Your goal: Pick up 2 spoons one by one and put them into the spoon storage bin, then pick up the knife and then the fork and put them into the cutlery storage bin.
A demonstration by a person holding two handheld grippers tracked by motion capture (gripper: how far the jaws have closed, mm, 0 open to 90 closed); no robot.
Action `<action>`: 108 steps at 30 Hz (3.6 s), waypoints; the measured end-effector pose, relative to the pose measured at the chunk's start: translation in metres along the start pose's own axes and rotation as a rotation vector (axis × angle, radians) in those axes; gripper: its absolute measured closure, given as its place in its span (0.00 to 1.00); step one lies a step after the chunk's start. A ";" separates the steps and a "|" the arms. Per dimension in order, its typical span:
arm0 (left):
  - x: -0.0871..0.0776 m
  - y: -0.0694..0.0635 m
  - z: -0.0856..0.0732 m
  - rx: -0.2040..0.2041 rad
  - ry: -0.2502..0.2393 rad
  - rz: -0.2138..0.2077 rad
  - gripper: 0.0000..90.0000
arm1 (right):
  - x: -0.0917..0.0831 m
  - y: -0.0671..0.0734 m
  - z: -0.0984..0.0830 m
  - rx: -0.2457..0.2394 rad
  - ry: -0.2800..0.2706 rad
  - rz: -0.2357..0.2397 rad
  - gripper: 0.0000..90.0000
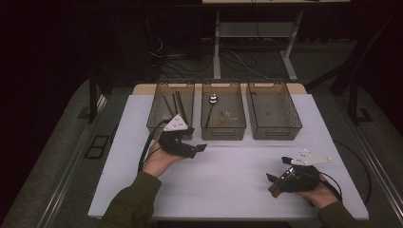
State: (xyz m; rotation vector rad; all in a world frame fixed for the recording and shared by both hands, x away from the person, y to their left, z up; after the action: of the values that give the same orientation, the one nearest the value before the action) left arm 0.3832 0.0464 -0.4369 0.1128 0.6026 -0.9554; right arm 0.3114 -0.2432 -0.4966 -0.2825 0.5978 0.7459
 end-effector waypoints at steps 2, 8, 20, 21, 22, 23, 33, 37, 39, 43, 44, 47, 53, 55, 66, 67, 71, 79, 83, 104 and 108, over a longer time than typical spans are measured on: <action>-0.004 -0.002 -0.005 -0.001 -0.012 0.002 0.18 | 0.000 0.000 0.000 -0.002 0.000 0.000 0.13; -0.008 -0.012 -0.026 -0.005 -0.007 -0.007 0.14 | 0.000 0.000 0.000 -0.004 -0.002 0.002 0.13; -0.016 -0.025 -0.058 0.017 0.014 -0.023 0.02 | -0.008 0.003 0.002 -0.006 0.027 0.052 0.13; -0.017 -0.025 -0.061 0.021 0.018 -0.026 0.01 | -0.009 0.004 0.002 -0.006 0.031 0.067 0.13; -0.018 -0.025 -0.063 0.019 0.022 -0.028 0.00 | -0.010 0.005 0.003 -0.010 0.029 0.079 0.13; -0.021 -0.024 -0.066 0.026 0.031 -0.023 0.00 | -0.012 0.006 0.004 -0.016 0.028 0.089 0.13; -0.032 -0.017 -0.079 -0.013 0.016 0.009 0.00 | -0.021 0.013 -0.006 -0.061 0.084 0.160 0.37; -0.030 -0.018 -0.081 -0.011 0.027 0.007 0.00 | -0.029 0.013 -0.012 -0.075 0.087 0.192 0.59; -0.029 -0.019 -0.081 -0.013 0.028 0.004 0.00 | -0.033 0.012 -0.015 -0.088 0.098 0.199 0.69; -0.028 -0.019 -0.081 -0.010 0.029 0.002 0.00 | -0.036 0.014 -0.021 -0.113 0.119 0.238 0.89; -0.028 -0.019 -0.081 -0.010 0.029 0.003 0.00 | -0.036 0.015 -0.022 -0.118 0.126 0.248 0.92; -0.029 -0.019 -0.080 -0.013 0.024 0.000 0.00 | -0.036 0.020 -0.024 -0.140 0.148 0.277 0.99; -0.028 -0.020 -0.080 -0.013 0.024 -0.006 0.00 | -0.033 0.025 -0.030 -0.173 0.193 0.286 0.99; -0.028 -0.020 -0.080 -0.011 0.029 -0.006 0.00 | -0.032 0.025 -0.032 -0.174 0.205 0.290 0.99; -0.025 -0.022 -0.081 -0.010 0.042 -0.017 0.00 | -0.030 0.028 -0.034 -0.179 0.224 0.301 0.99; -0.025 -0.022 -0.081 -0.011 0.042 -0.019 0.00 | -0.029 0.028 -0.033 -0.179 0.222 0.300 0.99; -0.024 -0.023 -0.081 -0.011 0.043 -0.021 0.00 | -0.028 0.028 -0.033 -0.181 0.223 0.296 0.99; -0.025 -0.024 -0.082 -0.011 0.045 -0.028 0.00 | -0.022 0.026 -0.030 -0.188 0.217 0.288 0.99; -0.025 -0.024 -0.082 -0.010 0.045 -0.031 0.00 | -0.018 0.026 -0.028 -0.191 0.220 0.283 0.99; -0.024 -0.026 -0.082 0.009 0.044 -0.034 0.00 | 0.002 0.020 -0.012 -0.201 0.217 0.249 0.99; -0.024 -0.026 -0.082 0.009 0.044 -0.034 0.00 | 0.009 0.018 -0.008 -0.205 0.225 0.236 0.99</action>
State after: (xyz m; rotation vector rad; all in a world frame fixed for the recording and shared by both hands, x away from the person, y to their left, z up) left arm 0.3165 0.0772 -0.4885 0.1322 0.6423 -0.9905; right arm 0.3007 -0.2296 -0.5093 -0.4956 0.7770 1.0139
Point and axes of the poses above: each handheld gripper's, and its own axes: x roughly forward along the jaws, z roughly out of its top, y roughly to its left, the point moved 9 cm from there along x, roughly forward along the jaws, and after that the axes turned 7 degrees about -x, right-handed, at the moved point
